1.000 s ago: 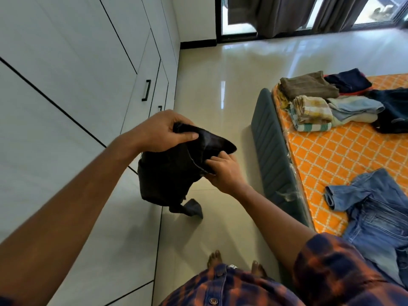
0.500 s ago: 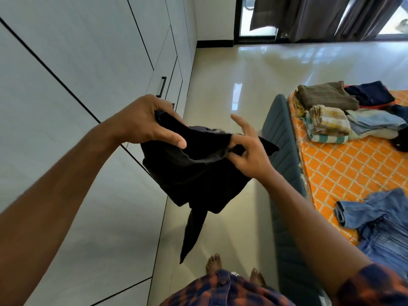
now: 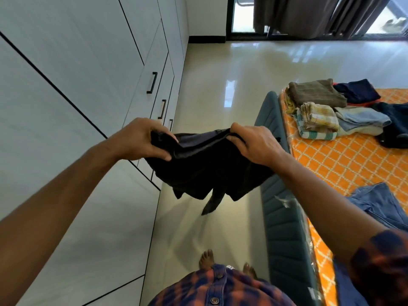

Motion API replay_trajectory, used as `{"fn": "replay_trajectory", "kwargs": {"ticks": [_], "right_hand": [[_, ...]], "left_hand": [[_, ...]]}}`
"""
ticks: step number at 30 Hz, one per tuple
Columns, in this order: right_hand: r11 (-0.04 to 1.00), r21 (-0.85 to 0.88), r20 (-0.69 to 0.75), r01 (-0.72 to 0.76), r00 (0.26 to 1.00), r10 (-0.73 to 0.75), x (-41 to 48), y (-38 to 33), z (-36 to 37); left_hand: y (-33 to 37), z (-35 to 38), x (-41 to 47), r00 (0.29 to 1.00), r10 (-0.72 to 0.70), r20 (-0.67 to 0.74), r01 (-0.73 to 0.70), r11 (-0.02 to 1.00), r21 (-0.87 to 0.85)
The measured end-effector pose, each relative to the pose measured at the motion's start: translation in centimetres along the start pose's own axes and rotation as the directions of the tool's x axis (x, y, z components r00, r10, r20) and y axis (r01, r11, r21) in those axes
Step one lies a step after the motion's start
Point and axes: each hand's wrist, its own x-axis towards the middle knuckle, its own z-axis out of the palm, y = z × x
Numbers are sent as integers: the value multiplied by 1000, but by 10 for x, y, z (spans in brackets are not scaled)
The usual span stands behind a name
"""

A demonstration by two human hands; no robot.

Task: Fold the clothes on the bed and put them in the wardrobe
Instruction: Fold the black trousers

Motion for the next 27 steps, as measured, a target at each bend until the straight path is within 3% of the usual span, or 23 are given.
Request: {"fn": "replay_trajectory", "kwargs": {"ticks": [3, 5, 8, 11, 14, 17, 21, 23, 25, 27], "right_hand": [[998, -58, 3, 24, 1000, -24, 0, 9, -16], [997, -72, -17, 22, 1000, -23, -3, 18, -26], [996, -93, -3, -3, 1000, 3, -9, 28, -31], [991, -86, 13, -103, 994, 104, -20, 41, -29], [992, -59, 82, -112, 990, 117, -34, 48, -34], [997, -60, 142, -39, 989, 47, -38, 44, -40], [965, -45, 73, -259, 962, 262, -42, 59, -51], [910, -53, 116, -411, 902, 415, -46, 67, -43], [847, -35, 140, -530, 837, 530, -49, 67, -28], [772, 85, 126, -629, 776, 618, -45, 62, -17]], "left_hand": [[0, -3, 1, 991, 19, -131, -35, 993, -116], [8, -5, 1, 991, 10, -135, -39, 976, -212], [16, 1, 4, 1000, 14, -18, -18, 967, -254], [22, 17, 8, 997, 36, 69, -25, 987, -158], [21, 30, 8, 990, 17, -143, -46, 979, -199], [12, 42, 4, 977, -60, -202, -24, 920, -391], [26, 66, 0, 942, -185, -280, -62, 722, -689], [31, 83, 0, 928, -182, -325, -85, 746, -661], [32, 107, -1, 913, -133, -387, -108, 833, -542], [30, 134, -4, 896, -146, -419, -87, 868, -488]]}}
